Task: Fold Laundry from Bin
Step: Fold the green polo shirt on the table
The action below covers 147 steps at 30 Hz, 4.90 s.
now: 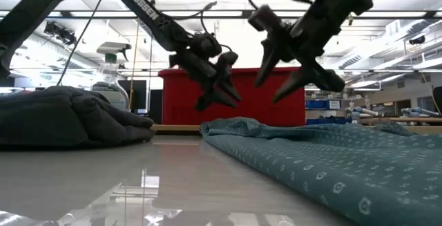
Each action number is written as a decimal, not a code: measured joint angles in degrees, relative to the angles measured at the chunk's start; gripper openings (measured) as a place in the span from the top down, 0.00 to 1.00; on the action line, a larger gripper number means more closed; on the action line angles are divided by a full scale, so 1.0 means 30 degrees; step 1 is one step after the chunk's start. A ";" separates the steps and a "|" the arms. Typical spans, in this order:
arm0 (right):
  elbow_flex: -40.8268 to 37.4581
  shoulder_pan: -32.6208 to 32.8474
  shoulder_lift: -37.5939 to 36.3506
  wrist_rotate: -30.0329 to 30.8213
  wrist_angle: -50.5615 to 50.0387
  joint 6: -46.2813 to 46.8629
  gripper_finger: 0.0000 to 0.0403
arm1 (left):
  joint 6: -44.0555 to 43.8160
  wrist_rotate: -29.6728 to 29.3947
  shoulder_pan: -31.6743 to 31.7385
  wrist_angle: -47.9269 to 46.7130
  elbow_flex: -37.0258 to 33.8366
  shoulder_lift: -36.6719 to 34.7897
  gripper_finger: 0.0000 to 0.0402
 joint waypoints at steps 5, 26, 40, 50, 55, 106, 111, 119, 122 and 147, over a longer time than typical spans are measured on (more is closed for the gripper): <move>0.0000 0.1678 0.0707 0.0798 0.0623 0.1123 0.57 | 0.2554 -0.0073 0.0535 -0.2516 0.0015 -0.0911 0.71; 0.5719 0.5675 0.6612 0.3896 -0.2247 0.7269 0.62 | 0.6570 -0.7625 0.0829 -0.4847 0.0008 0.0155 0.71; 0.9408 0.7042 0.7096 0.3740 -0.8530 0.8845 0.62 | 0.6055 -1.0167 0.0793 -0.9163 0.0157 0.1260 0.71; 0.9406 0.8324 0.7343 0.4038 -0.9322 0.8875 0.62 | 0.5503 -1.0302 0.0055 -1.6906 -0.0099 0.0741 0.71; 0.9267 0.9333 0.8996 0.3648 -0.9179 1.0031 0.62 | 0.5929 -1.0192 -0.0765 -1.8723 -0.0051 -0.1369 0.71; 0.2971 0.7065 0.4219 -0.3783 -1.6654 1.1516 0.62 | 0.6143 -0.8932 0.2811 -1.2647 0.0938 0.1261 0.71; 0.1019 0.4310 0.3175 -0.4081 -1.5458 0.6737 0.62 | 0.6739 -0.8728 0.2994 -1.2990 0.0880 0.0752 0.71; 0.1171 0.3160 -0.0535 -0.4851 -1.6112 0.1659 0.62 | 1.0309 -0.8286 0.2585 -1.2157 0.3289 -0.0477 0.71; 0.0798 0.3129 -0.1571 -0.5422 -1.9141 0.1128 0.62 | 1.0578 -0.6997 0.2621 -1.1166 0.4273 -0.0331 0.71; -0.3434 0.4422 -0.3150 -1.2739 -1.8345 0.0637 0.96 | 0.8472 -0.6368 -0.0128 -0.8095 0.4291 0.0040 0.71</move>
